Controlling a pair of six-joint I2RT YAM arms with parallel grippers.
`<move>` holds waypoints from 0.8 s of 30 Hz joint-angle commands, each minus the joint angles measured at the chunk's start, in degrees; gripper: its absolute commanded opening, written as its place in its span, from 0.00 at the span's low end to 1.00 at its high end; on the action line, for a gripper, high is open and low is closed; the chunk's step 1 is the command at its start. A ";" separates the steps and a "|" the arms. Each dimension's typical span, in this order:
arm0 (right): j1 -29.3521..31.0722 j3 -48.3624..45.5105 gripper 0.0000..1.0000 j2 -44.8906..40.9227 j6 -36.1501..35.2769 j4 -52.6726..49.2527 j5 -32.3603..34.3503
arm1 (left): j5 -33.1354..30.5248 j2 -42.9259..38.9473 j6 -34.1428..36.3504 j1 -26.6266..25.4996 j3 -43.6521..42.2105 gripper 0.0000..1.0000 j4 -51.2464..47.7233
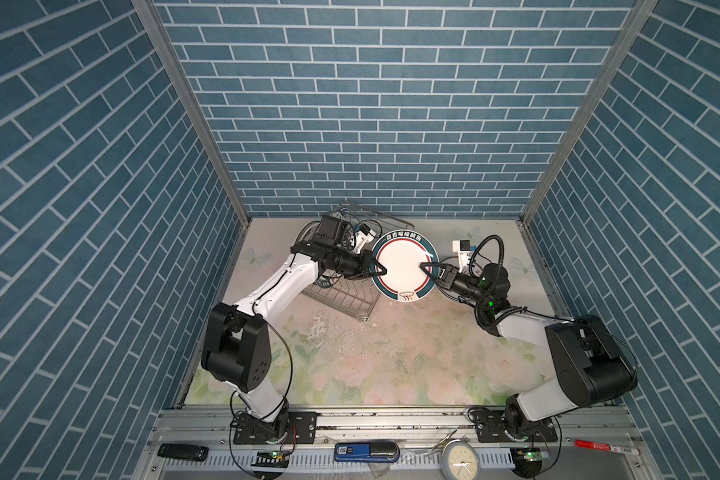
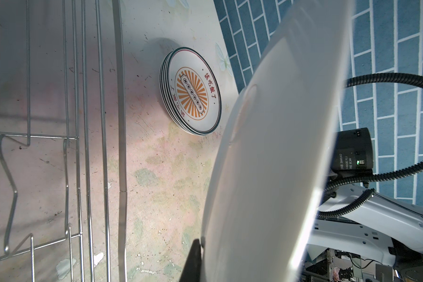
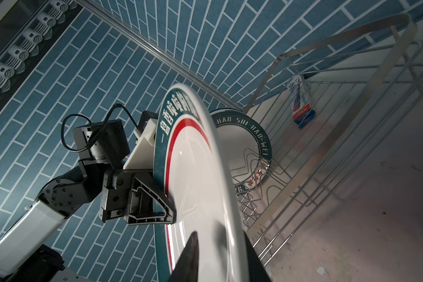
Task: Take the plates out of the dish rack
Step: 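Close the right gripper on the plate's rim and open the left gripper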
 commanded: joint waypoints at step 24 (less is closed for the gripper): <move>0.04 2.91 0.00 -6.39 -4.98 -7.64 -0.60 | -7.95 -4.99 1.99 -0.29 1.09 0.42 0.41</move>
